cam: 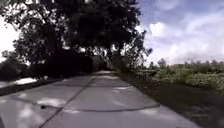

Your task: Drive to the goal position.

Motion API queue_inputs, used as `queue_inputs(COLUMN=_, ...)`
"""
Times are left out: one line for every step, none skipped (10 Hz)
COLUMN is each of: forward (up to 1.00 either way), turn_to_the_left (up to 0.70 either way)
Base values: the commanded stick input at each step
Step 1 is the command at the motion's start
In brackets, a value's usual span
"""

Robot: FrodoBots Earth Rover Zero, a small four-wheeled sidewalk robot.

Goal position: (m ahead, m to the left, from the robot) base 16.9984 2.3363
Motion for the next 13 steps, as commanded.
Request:
queue_inputs(forward=1.00, turn_to_the_left=0.00)
queue_inputs(forward=1.00, turn_to_the_left=0.00)
queue_inputs(forward=1.00, turn_to_the_left=0.00)
queue_inputs(forward=1.00, turn_to_the_left=0.00)
queue_inputs(forward=1.00, turn_to_the_left=0.00)
queue_inputs(forward=1.00, turn_to_the_left=0.00)
queue_inputs(forward=1.00, turn_to_the_left=0.00)
queue_inputs(forward=1.00, turn_to_the_left=0.00)
queue_inputs(forward=1.00, turn_to_the_left=0.00)
queue_inputs(forward=1.00, turn_to_the_left=0.00)
queue_inputs(forward=1.00, turn_to_the_left=0.00)
queue_inputs(forward=1.00, turn_to_the_left=0.00)
queue_inputs(forward=1.00, turn_to_the_left=0.00)
